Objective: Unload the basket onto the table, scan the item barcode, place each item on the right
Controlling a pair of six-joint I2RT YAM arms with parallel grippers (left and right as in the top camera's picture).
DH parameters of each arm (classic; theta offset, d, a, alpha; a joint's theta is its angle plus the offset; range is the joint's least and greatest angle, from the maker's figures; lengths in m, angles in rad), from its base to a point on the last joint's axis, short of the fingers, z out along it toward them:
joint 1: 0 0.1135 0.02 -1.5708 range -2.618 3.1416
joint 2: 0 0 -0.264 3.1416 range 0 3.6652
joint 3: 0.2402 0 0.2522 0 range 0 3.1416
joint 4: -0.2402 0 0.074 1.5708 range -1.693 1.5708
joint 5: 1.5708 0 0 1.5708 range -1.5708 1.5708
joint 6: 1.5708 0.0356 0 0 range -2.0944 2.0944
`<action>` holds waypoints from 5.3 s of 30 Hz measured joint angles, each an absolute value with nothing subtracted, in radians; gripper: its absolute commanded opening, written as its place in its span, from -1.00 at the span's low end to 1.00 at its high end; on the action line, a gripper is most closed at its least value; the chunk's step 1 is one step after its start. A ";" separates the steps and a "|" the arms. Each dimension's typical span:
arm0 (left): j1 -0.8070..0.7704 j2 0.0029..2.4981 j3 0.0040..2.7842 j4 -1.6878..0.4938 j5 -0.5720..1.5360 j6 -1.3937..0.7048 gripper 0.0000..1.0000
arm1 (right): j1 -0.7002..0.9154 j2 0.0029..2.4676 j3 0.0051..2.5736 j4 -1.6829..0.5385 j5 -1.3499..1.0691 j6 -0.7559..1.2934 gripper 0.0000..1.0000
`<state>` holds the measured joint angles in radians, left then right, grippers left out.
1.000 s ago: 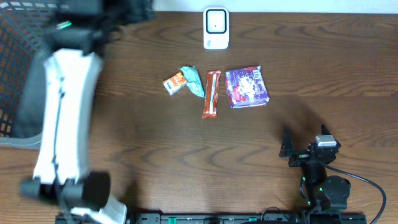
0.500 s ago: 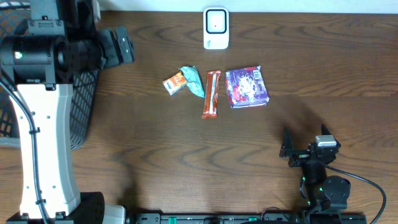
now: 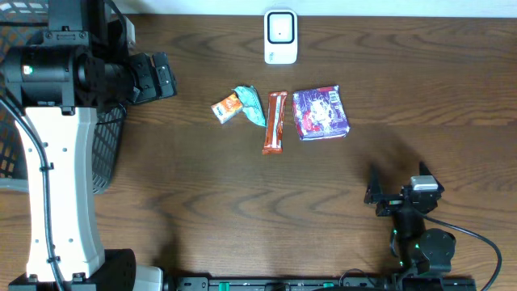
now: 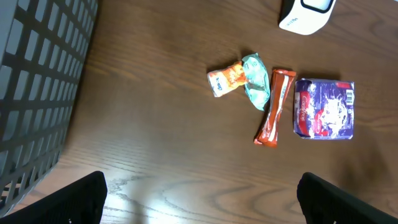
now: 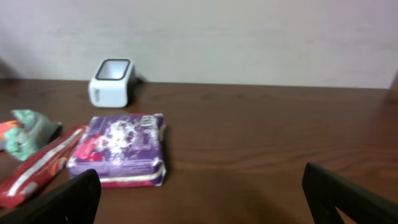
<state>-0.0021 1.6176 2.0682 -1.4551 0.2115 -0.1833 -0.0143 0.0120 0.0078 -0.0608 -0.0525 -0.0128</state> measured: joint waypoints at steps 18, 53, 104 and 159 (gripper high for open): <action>-0.002 1.618 2.068 -1.456 0.212 -0.183 0.96 | -0.014 0.013 0.006 0.094 -0.352 0.274 0.99; -0.002 1.618 2.067 -1.456 0.212 -0.184 0.96 | -0.014 1.504 1.602 -1.081 -0.422 -0.128 0.98; -0.002 1.618 2.067 -1.456 0.212 -0.183 0.96 | 0.062 1.856 1.719 -1.098 0.436 0.206 -0.98; -0.002 1.618 2.067 -1.456 0.212 -0.183 0.96 | -0.129 2.127 1.824 -0.993 -0.277 0.251 0.28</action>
<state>-0.0021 1.6176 2.0666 -1.4555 0.2115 -0.1833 -0.1291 2.1273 1.8240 -0.9928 -0.2768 0.2508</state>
